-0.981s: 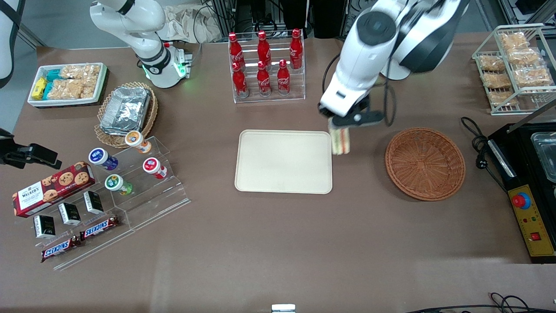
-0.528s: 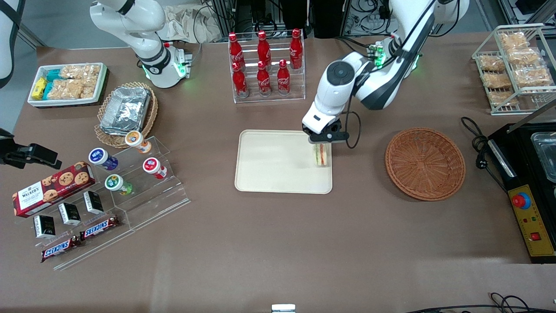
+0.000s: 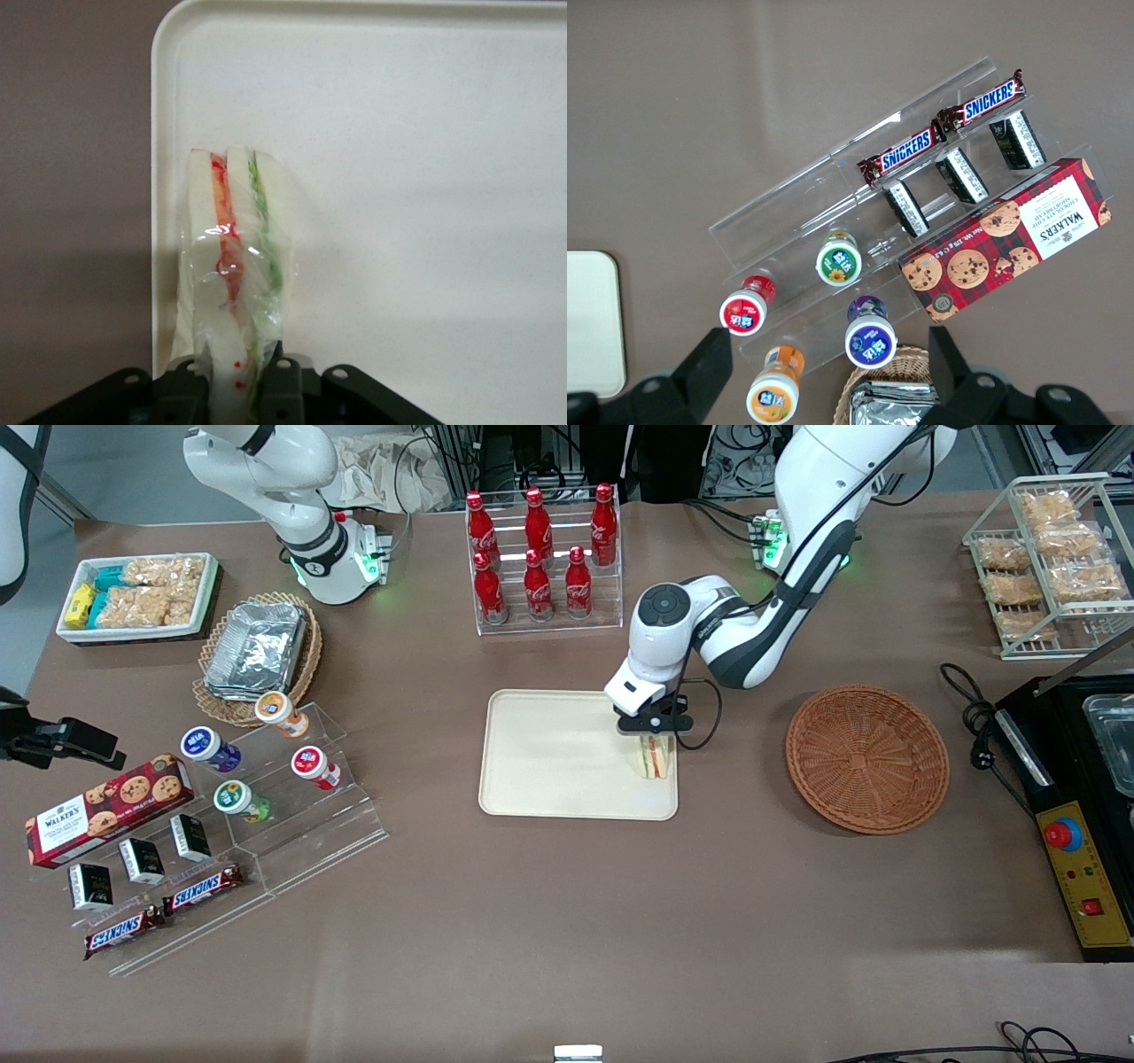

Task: Place sandwich from basket to tray
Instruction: 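Open the left gripper to release the sandwich onto the tray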

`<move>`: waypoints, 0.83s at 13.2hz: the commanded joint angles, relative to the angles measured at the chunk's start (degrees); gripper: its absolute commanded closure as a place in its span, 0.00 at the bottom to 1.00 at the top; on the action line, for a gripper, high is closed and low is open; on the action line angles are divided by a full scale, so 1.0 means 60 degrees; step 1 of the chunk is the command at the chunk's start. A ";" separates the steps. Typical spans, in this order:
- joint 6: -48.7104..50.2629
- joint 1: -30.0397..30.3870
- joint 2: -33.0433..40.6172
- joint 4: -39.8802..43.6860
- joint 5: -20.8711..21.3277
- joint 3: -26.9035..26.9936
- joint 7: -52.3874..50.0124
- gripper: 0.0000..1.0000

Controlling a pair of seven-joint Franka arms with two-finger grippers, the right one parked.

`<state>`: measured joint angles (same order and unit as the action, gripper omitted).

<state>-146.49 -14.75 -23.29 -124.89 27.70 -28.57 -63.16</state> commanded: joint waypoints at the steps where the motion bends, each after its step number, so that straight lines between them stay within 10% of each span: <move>1: -0.0048 -0.0032 -0.0615 0.0337 0.0626 0.0059 -0.0460 0.00; 11: 0.0977 0.0027 0.0203 0.0819 0.0336 0.0030 -0.0504 0.00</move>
<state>-142.88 -14.56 -24.49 -121.00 29.71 -28.14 -64.73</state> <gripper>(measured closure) 0.000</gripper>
